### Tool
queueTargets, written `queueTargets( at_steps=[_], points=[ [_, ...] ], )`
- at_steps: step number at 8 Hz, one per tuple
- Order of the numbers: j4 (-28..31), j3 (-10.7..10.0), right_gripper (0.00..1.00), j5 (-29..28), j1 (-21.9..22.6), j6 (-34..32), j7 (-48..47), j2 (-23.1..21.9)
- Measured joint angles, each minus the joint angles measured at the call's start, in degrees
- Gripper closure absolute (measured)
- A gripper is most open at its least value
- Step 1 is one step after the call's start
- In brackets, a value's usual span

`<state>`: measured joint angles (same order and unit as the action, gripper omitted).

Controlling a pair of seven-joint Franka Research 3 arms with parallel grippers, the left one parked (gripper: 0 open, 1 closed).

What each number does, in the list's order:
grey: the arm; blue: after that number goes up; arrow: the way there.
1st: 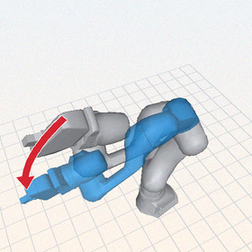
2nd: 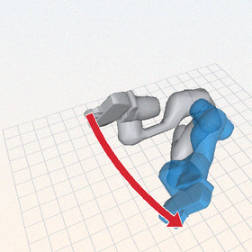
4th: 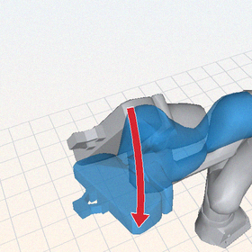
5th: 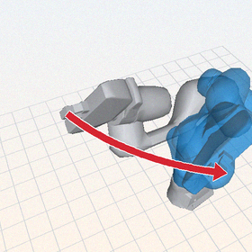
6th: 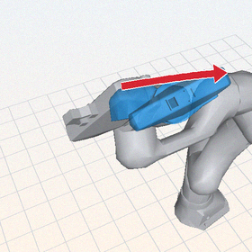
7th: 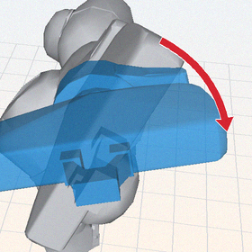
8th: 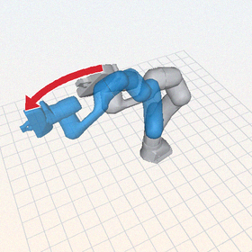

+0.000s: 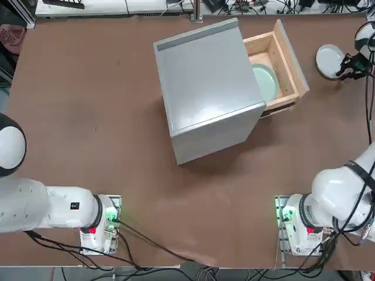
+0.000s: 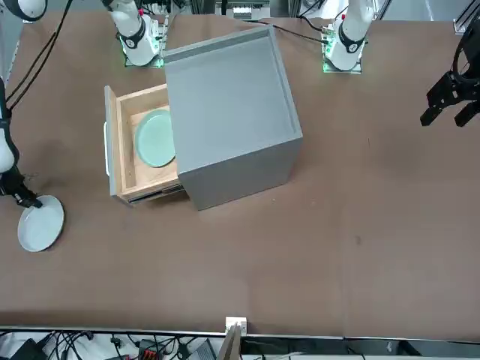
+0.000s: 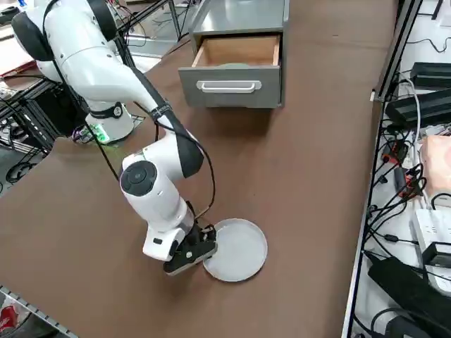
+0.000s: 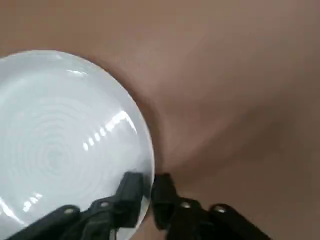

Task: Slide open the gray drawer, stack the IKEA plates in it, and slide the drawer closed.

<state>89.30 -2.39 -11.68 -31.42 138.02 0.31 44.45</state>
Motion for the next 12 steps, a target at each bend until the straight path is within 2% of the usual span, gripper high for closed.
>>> queueTargets(
  at_steps=[2, 5, 7, 8, 12],
  points=[
    [-0.3, 0.5, 1.00, -0.2, -0.5, -0.3, 1.6, -0.1],
    [-1.9, 3.1, 1.00, -0.2, -2.5, -6.7, 5.2, -2.5],
    [-2.9, 6.1, 1.00, -0.5, -2.5, -15.7, 6.2, -9.1],
    [-3.0, 7.5, 1.00, -2.7, -2.5, -20.8, 7.5, -13.0],
    [-3.0, 11.2, 1.00, -9.6, -1.2, -36.2, 9.9, -26.0]
  ],
)
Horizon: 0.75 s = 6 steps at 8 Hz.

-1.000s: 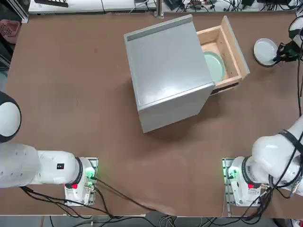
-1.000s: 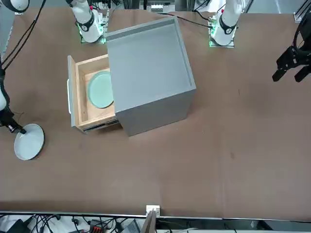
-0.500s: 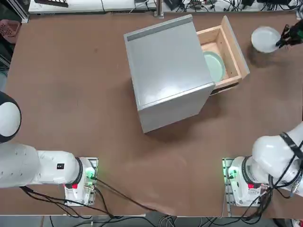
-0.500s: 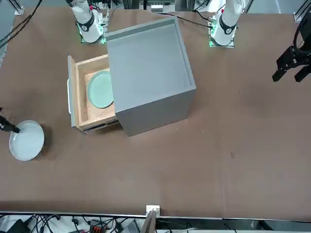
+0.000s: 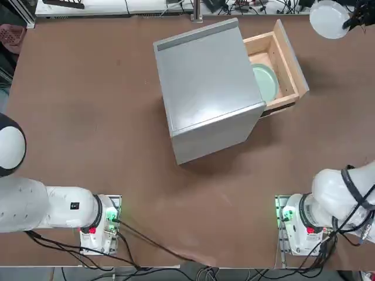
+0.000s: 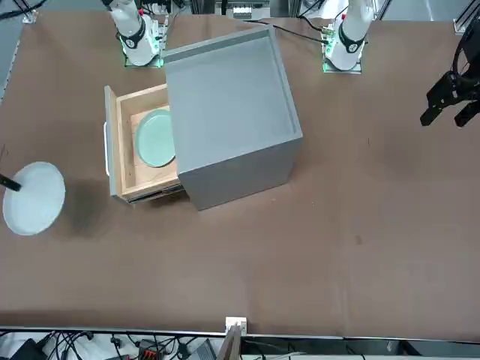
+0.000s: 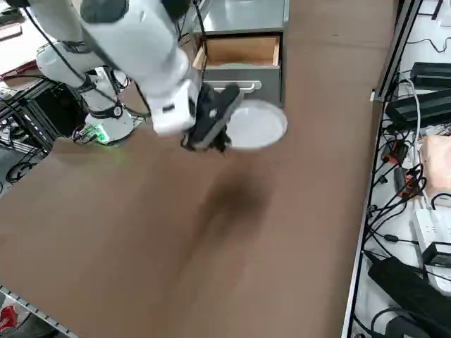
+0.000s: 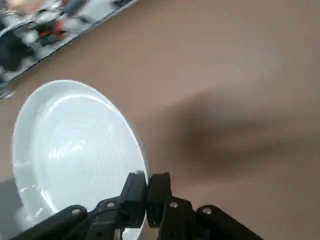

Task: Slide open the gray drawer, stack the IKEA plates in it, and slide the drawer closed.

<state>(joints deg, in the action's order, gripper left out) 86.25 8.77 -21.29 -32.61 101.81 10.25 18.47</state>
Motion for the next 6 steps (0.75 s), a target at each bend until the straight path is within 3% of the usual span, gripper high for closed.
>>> queueTargets(
  at_steps=[3, 6],
  points=[
    [0.9, 5.4, 1.00, -2.6, 1.0, -8.0, 0.5, -5.9],
    [5.6, 12.0, 1.00, -1.6, 2.4, -9.0, 1.8, -10.4]
  ],
)
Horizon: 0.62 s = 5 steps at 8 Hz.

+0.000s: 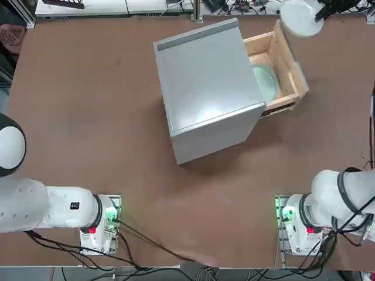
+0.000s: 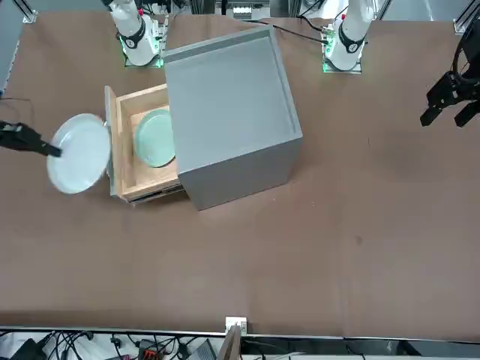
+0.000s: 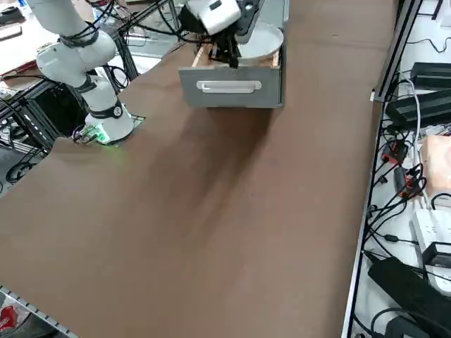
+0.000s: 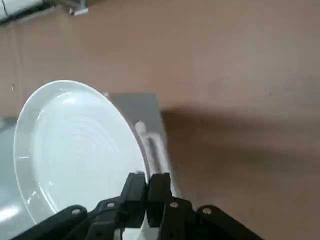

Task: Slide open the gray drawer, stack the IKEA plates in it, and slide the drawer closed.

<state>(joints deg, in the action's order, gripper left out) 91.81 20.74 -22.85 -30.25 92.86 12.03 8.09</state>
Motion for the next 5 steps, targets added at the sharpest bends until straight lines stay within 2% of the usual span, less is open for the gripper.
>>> queueTargets(
  at_steps=[3, 5],
  points=[
    [2.6, 0.7, 1.00, 7.8, 7.6, 0.2, -0.3, -1.2],
    [4.2, 0.7, 1.00, 10.4, 10.8, 0.9, -0.4, -1.0]
  ],
)
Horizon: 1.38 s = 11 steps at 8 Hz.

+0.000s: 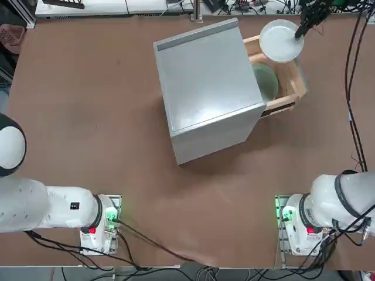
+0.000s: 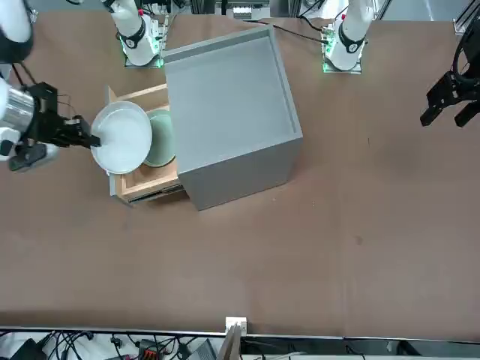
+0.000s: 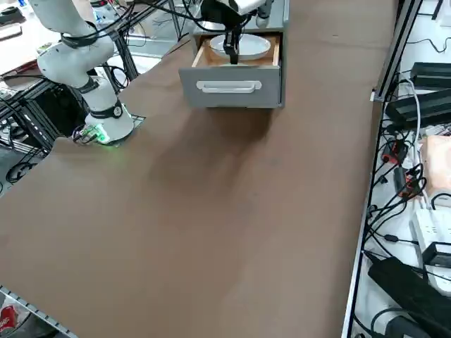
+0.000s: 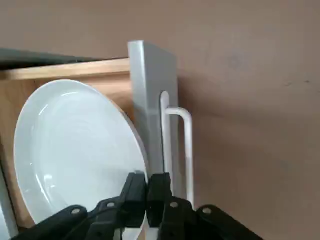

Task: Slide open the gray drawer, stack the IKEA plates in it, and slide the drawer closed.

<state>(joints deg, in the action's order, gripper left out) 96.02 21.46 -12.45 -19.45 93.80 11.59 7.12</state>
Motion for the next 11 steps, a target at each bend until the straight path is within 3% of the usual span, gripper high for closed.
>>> queueTargets(
  at_steps=[5, 7, 8, 11],
  points=[
    [3.2, 0.0, 0.99, 2.8, 8.5, 3.0, -5.5, 1.0],
    [3.5, 0.0, 0.93, 4.8, 10.3, 3.7, -7.0, 1.7],
    [3.5, 0.0, 0.84, 5.7, 10.7, 3.8, -7.2, 1.9],
    [1.9, -0.1, 0.23, 8.0, 10.8, 3.9, -7.2, 2.0]
  ],
)
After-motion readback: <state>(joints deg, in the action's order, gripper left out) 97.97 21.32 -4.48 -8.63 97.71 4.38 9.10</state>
